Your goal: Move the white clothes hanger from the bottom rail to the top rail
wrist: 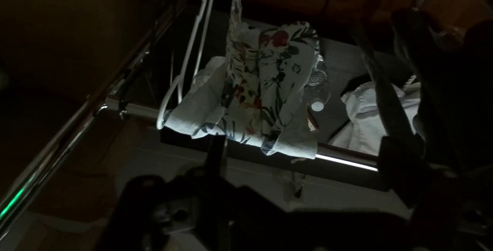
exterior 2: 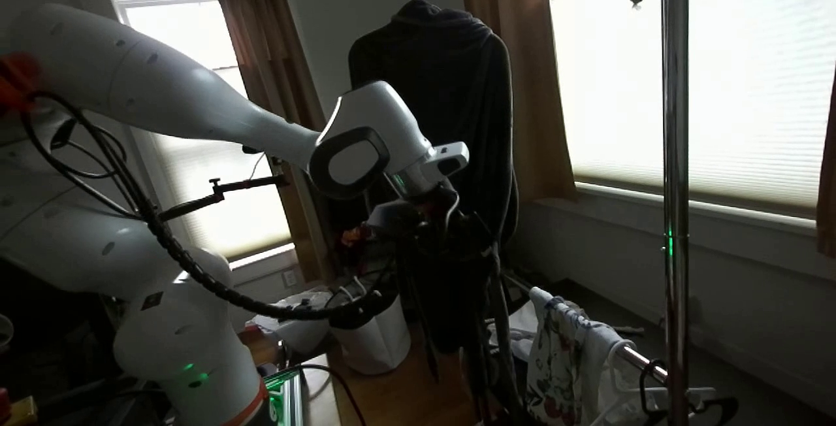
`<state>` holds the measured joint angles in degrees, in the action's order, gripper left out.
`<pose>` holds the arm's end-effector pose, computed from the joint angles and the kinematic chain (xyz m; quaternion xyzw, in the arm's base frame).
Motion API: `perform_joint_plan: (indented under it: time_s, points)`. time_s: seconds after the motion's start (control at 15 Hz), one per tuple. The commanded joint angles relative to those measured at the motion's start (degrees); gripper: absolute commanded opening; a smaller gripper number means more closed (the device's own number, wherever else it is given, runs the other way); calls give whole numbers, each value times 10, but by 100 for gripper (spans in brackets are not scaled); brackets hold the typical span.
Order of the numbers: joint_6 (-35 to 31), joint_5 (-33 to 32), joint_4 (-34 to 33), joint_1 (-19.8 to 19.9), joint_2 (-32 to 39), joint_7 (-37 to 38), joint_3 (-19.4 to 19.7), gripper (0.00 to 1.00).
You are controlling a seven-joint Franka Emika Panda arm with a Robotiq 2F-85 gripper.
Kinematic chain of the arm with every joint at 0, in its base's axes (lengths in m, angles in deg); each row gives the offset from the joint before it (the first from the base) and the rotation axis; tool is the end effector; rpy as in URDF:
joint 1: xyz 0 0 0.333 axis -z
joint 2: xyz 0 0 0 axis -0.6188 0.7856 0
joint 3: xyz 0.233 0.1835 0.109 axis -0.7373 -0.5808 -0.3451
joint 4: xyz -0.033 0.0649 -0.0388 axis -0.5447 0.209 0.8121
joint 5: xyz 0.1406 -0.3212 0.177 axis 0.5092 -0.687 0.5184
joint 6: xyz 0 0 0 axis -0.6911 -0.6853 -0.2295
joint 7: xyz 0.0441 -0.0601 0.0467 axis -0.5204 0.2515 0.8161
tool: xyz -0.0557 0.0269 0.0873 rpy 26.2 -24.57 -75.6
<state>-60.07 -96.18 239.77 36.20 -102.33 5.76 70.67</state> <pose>0.3782 -0.0520 0.4162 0.9736 0.1138 0.1937 0.0401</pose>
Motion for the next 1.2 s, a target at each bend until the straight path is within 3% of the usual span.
perform_joint_plan:
  time_s: [0.0,0.13,0.4,0.53,0.67,0.73,1.07,1.13]
  points:
    - [-89,140,1,-95,114,-138,114,100]
    - [-96,236,3,-184,152,-213,198,100]
    - [-62,420,4,-268,261,-285,255,100]
    - [-31,513,5,-296,301,-310,264,100]
    - [-7,608,4,-295,330,-344,257,100]
    - [-24,541,4,-286,304,-312,248,100]
    - [-4,606,-2,-289,342,-344,249,100]
    - [-10,668,-2,-284,355,-368,251,100]
